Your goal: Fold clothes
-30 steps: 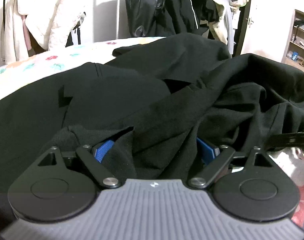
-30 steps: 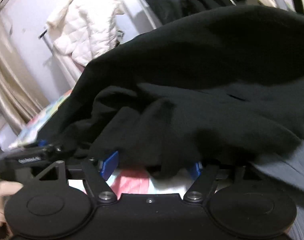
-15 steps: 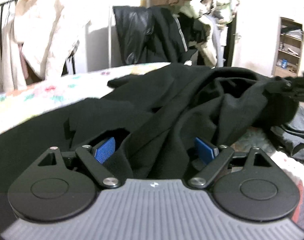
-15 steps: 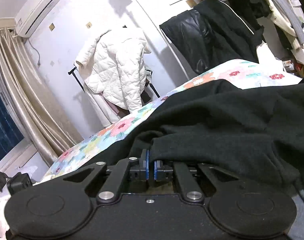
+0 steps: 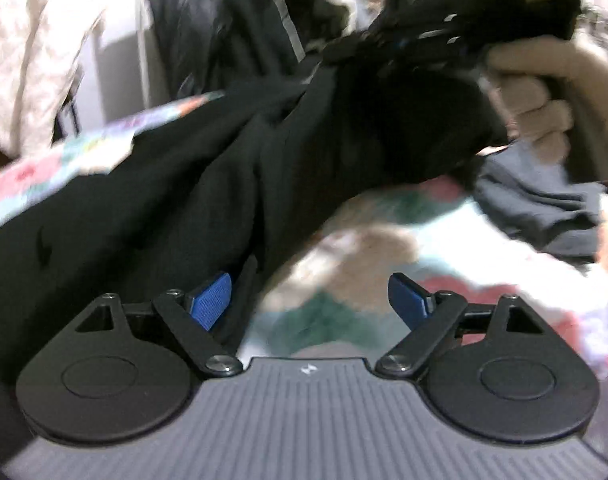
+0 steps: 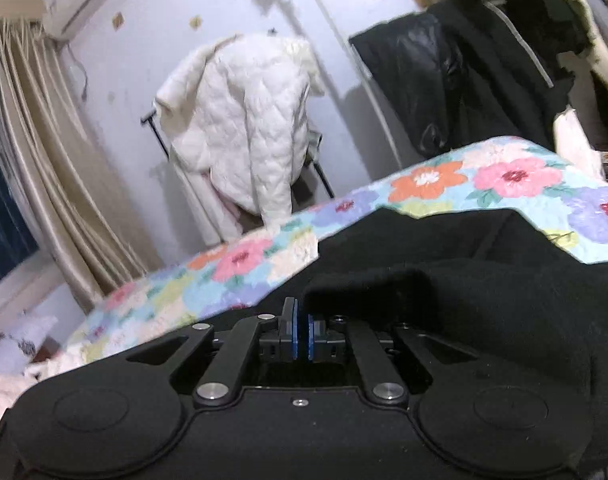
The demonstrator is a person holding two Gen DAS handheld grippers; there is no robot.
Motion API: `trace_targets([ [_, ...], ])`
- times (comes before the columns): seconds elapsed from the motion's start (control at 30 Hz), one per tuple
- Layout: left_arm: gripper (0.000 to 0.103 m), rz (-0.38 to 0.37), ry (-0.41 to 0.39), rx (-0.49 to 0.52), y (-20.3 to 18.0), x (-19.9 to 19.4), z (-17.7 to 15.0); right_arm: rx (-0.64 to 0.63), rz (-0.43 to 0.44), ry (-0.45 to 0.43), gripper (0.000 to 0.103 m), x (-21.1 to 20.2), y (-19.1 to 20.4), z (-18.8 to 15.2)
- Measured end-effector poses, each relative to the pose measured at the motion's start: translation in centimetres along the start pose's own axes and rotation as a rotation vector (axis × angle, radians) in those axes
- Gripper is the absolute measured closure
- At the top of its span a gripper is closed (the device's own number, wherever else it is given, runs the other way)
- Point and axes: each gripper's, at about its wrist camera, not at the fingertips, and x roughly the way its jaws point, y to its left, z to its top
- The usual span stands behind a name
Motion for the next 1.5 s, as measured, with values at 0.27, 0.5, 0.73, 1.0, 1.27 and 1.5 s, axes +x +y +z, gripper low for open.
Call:
trace_targets([
  [0.27, 0.071, 0.037, -0.038, -0.231, 4.9, 1.2, 0.5, 0.035, -0.029, 0.024, 0.075, 0.8, -1.2, -2.5],
  [0.5, 0.075, -0.07, -0.074, -0.377, 7.1, 0.6, 0.2, -0.067, -0.078, 0.087, 0.047, -2.0, 3.0, -7.4],
  [0.73, 0.076, -0.196, -0.124, -0.378, 7.1, -1.2, 0.6, -0.119, -0.172, 0.149, 0.046, -1.4, 2.1, -10.5],
  [1.0, 0.071, -0.309, -0.113, -0.224, 3.6, -1.3, 1.9, -0.247, -0.149, 0.086, 0.04, -2.5, 1.0, -9.4],
  [1.27, 0.057, -0.232, -0.076, -0.175, 2.0, -0.3, 1.2, -0.149, 0.001, 0.063, 0.04, -3.7, 0.1, -8.8],
  [1.5, 0.084, -0.144, 0.003, -0.016, -0.8, 2.0, 0.2, -0.071, 0.008, 0.048, 0.039, -3.6, -1.1, -9.1],
])
